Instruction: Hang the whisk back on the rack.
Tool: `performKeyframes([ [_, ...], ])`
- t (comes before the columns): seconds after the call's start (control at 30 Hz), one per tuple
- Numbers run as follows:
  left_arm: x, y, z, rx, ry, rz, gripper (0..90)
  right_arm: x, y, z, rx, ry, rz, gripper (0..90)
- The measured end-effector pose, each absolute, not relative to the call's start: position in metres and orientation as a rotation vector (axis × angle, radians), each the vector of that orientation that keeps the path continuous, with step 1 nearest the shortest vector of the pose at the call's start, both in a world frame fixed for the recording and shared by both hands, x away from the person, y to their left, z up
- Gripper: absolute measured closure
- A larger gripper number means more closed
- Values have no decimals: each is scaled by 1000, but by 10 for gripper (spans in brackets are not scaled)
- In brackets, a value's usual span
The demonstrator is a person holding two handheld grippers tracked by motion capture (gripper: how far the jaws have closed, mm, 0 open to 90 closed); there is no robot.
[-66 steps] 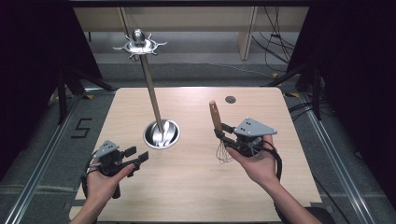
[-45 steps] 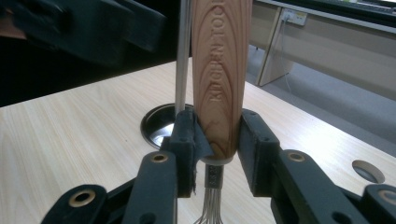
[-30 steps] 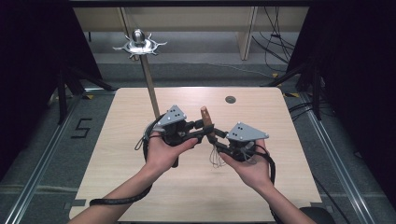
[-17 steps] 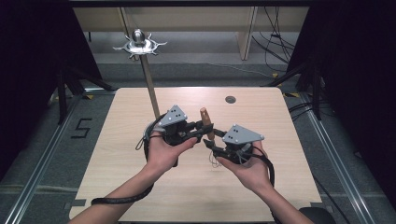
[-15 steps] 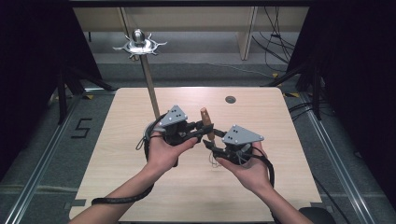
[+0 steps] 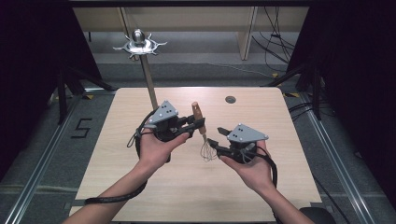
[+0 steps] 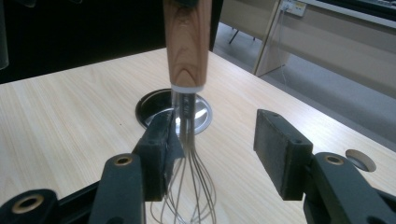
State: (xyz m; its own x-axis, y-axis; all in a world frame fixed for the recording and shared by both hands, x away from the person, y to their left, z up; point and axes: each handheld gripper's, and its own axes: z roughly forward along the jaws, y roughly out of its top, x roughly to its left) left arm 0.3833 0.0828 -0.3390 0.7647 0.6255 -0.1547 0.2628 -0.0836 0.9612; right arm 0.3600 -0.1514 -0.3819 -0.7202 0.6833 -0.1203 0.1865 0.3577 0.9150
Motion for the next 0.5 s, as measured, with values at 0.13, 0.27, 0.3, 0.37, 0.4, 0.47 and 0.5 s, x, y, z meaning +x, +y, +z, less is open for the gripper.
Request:
performKeyframes([
  [0.13,383,89,-339,1668,719,355,724,360,-153,-382,765,2135,1366,497],
  [0.27,383,96,-340,1670,727,364,723,360,-157,-383,772,2128,1385,492],
  [0.3,383,98,-340,1669,734,367,723,360,-157,-383,772,2128,1385,492],
  [0.37,383,102,-339,1675,739,373,724,360,-159,-384,781,2139,1388,488],
  [0.4,382,103,-339,1674,744,376,724,361,-160,-384,763,2124,1380,487],
  [0.47,382,108,-338,1678,753,382,723,361,-161,-384,789,2140,1389,485],
  [0.5,382,110,-338,1680,756,386,723,361,-161,-385,792,2139,1394,484],
])
